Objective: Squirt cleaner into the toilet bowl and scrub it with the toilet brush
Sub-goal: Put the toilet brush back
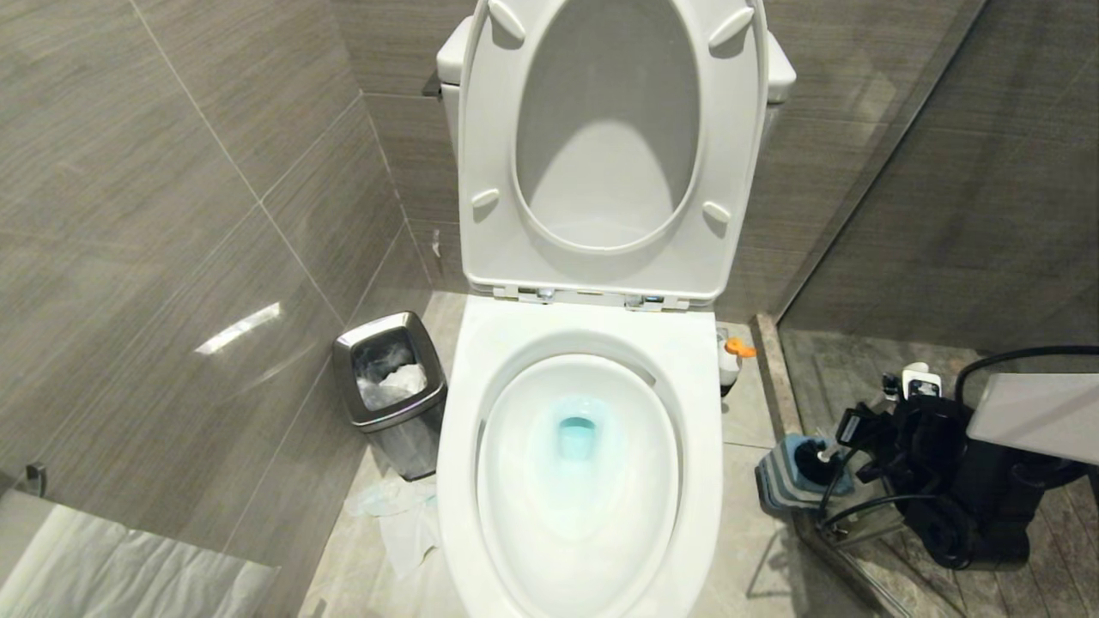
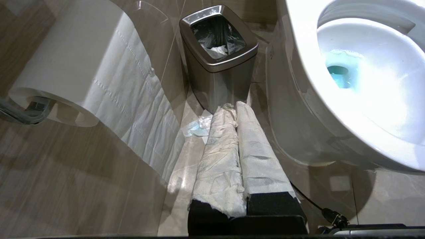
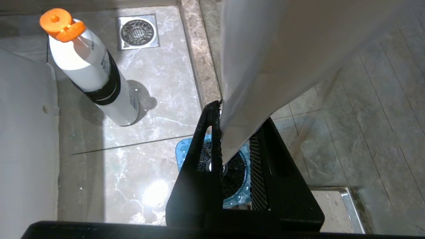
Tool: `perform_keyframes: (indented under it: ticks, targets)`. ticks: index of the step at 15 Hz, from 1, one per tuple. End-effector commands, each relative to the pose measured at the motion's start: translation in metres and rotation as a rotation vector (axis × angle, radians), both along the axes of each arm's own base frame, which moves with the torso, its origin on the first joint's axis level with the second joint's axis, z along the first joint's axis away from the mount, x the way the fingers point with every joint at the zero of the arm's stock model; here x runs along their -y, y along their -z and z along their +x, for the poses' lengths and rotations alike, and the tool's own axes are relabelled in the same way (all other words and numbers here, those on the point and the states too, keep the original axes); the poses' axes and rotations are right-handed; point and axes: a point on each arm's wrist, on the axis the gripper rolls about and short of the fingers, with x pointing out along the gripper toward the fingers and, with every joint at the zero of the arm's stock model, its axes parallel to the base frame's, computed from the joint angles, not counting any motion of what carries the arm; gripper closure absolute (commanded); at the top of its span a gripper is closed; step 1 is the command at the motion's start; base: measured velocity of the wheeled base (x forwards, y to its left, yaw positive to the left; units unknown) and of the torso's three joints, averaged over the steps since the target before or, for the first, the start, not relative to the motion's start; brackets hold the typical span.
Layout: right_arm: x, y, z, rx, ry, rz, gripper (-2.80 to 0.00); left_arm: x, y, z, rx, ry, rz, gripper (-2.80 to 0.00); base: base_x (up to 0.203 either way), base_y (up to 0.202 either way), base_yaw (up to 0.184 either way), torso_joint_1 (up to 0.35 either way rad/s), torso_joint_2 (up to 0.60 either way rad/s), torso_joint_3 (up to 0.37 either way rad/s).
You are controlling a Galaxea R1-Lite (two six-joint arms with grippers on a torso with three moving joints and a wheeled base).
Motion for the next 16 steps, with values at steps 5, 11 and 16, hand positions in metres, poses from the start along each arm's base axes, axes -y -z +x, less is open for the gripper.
perform_keyframes:
  ticks: [5,11,16]
  targets:
    - [-0.003,-0.02,-0.016,0.008,-0.025,0.003,0.0,0.0,0.0,0.0,0.0,-0.001,-0.001,0.0,0.0,0.0,0.0,0.001,0.0,-0.015]
    - [-0.003,-0.014,-0.018,-0.034,-0.067,-0.05,0.0,0.0,0.0,0.0,0.0,-0.001,-0.001,0.0,0.0,0.0,0.0,0.0,0.0,0.0]
    - [-0.003,-0.018,-0.02,-0.042,-0.101,-0.082,0.0,0.0,0.0,0.0,0.0,-0.001,-0.001,0.0,0.0,0.0,0.0,0.0,0.0,0.0]
